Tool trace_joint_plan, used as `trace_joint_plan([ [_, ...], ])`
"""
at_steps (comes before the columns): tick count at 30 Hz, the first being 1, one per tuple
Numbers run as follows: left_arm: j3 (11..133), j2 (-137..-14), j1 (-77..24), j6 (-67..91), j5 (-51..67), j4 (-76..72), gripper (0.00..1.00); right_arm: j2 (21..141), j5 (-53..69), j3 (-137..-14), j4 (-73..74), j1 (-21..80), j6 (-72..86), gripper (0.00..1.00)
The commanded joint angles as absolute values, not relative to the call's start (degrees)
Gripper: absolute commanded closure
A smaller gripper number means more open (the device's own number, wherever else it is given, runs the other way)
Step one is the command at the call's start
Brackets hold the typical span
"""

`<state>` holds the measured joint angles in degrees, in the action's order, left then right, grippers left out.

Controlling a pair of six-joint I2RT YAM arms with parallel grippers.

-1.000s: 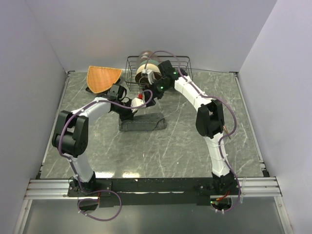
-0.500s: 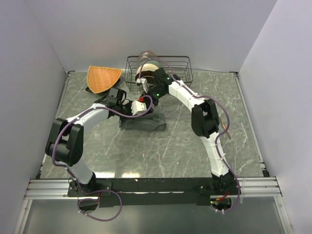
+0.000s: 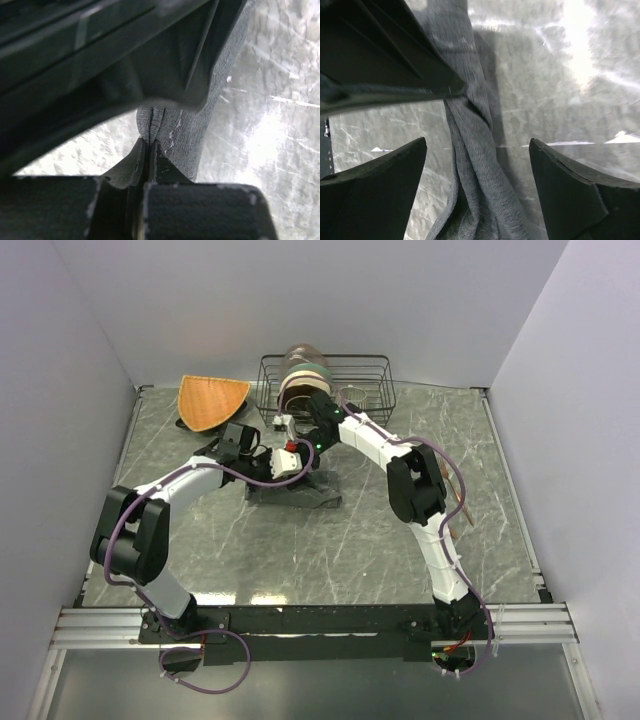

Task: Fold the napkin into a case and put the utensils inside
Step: Pick up the smaller rectangle-folded napkin from the center of the board, then turn over the smaller rectangle-folded napkin at the center of the board.

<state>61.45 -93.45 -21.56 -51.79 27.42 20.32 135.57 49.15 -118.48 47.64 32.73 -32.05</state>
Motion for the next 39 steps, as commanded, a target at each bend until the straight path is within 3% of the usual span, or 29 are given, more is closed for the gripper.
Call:
trace_joint_plan([
  [1,61.3,-90.4,-22.1,-52.5,28.7,17.3,0.99,134.4,47.9,-115.6,44.0,33.5,-31.6,0.16],
  [6,60.7,-90.2,-22.1,-52.1,28.5,16.9,0.99,134.7,47.1,-115.4,42.3,33.5,-29.6,0.29],
  [13,60.3,-89.7,-22.1,-51.9,28.3,16.3,0.99,133.8,47.1,-114.3,40.4,33.6,-29.0,0.67],
  [17,60.0,-89.5,-22.1,-52.0,28.2,16.5,0.99,133.3,48.2,-114.4,40.9,33.4,-28.8,0.78],
  [20,59.8,-89.5,-22.1,-52.0,28.0,16.3,0.99,132.7,49.1,-114.3,41.0,33.4,-28.3,0.91],
  [21,59.7,-89.4,-22.1,-52.0,27.8,16.0,0.99,132.6,49.2,-114.3,41.1,33.4,-28.2,1.0],
  [24,59.4,-89.0,-22.1,-51.0,27.1,14.5,0.97,132.3,48.9,-113.9,41.1,33.4,-28.0,1.0],
  [30,58.9,-86.9,-22.1,-48.7,26.4,12.4,0.7,130.3,46.1,-111.7,39.2,33.1,-27.9,1.0],
  [39,63.5,-84.7,-18.6,-38.2,27.0,13.9,0.55,125.9,39.2,-108.8,36.3,33.1,-29.5,1.0],
])
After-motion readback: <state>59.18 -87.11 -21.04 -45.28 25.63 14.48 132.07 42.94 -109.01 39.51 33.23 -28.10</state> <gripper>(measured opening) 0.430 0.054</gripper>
